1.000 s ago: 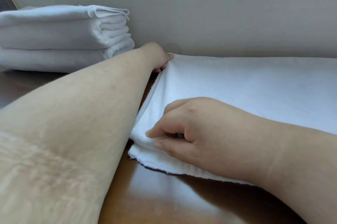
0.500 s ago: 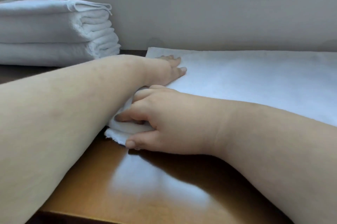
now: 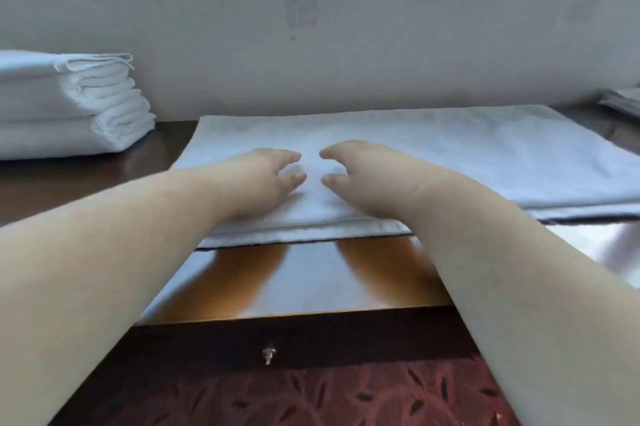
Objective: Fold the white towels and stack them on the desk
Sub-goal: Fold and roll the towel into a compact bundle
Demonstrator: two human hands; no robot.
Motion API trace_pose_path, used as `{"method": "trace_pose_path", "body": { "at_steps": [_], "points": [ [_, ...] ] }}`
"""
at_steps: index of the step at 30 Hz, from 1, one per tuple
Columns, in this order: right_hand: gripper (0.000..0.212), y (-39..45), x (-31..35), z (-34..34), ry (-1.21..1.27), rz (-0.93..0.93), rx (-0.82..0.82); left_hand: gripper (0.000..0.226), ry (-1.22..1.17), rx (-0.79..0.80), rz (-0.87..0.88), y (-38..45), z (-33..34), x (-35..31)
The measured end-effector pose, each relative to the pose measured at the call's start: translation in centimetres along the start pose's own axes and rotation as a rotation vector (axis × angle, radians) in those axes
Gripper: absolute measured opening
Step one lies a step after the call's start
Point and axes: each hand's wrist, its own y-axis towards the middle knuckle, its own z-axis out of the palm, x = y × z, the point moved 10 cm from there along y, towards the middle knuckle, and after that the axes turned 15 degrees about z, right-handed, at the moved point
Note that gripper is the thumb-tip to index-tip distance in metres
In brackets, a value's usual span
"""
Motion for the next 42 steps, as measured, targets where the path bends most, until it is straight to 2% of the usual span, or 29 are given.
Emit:
{"method": "trace_pose_path", "body": {
  "at_steps": [2, 4, 7, 10, 16, 19, 21, 22, 24, 27, 29, 32, 34, 39, 42],
  "points": [
    [0.050, -0.5, -4.3, 1.9, -0.209, 0.084, 0.071, 0.057, 0.021, 0.011, 0.032, -1.4, 1.2, -1.7],
    [0.067, -0.9, -7.2, 2.5, -0.189, 0.137, 0.125, 0.058, 0.081, 0.035, 0.016, -2.2, 1.6, -1.7],
    [0.089, -1.5, -11.8, 1.2, -0.129, 0.233, 0.094, 0.062, 0.144, 0.101, -0.008, -2.3, 1.7, -1.4],
    [0.090, -2.2, -17.2, -0.3, -0.145, 0.320, 0.056, 0.067, 0.163, 0.136, -0.032, -2.0, 1.9, -1.5],
    [0.088, -4.1, -28.9, -3.9, -0.170, 0.523, -0.025, 0.071, 0.157, 0.110, -0.103, -2.1, 2.1, 0.2],
    [0.091, -4.8, -31.5, -4.7, -0.171, 0.552, -0.073, 0.069, 0.147, 0.117, -0.249, -1.5, 1.3, 0.8],
    [0.093, -5.1, -31.4, -4.8, -0.181, 0.523, -0.146, 0.065, 0.200, 0.112, -0.316, -0.2, 0.0, -1.3],
    [0.094, -5.2, -31.2, -4.8, -0.185, 0.509, -0.177, 0.062, 0.250, 0.099, -0.266, 1.1, -0.4, -3.8],
    [0.095, -5.2, -31.2, -4.9, -0.183, 0.496, -0.205, 0.060, 0.279, 0.013, -0.043, 4.5, -0.2, -11.4],
    [0.092, -5.1, -31.2, -5.1, -0.183, 0.491, -0.209, 0.056, 0.139, -0.033, 0.264, 8.0, 2.9, -24.9],
    [0.086, -5.0, -31.1, -5.2, -0.199, 0.451, -0.197, 0.049, 0.082, -0.026, 0.396, 9.1, 5.3, -30.8],
    [0.070, -5.5, -32.8, -6.5, -0.135, 0.390, -0.133, 0.033, 0.003, -0.227, 0.439, 9.3, 5.0, -32.1],
    [0.057, -6.9, -35.4, -8.1, -0.080, 0.396, -0.173, 0.031, 0.012, -0.329, 0.426, 8.9, 4.4, -31.2],
    [0.046, -8.9, -39.6, -9.7, 0.133, 0.477, -0.274, 0.021, 0.022, -0.377, 0.457, 8.8, 4.1, -31.3],
    [0.036, -8.4, -39.8, -10.1, 0.100, 0.529, -0.352, 0.019, 0.079, -0.420, 0.473, 8.7, 4.0, -31.6]
  ]
}}
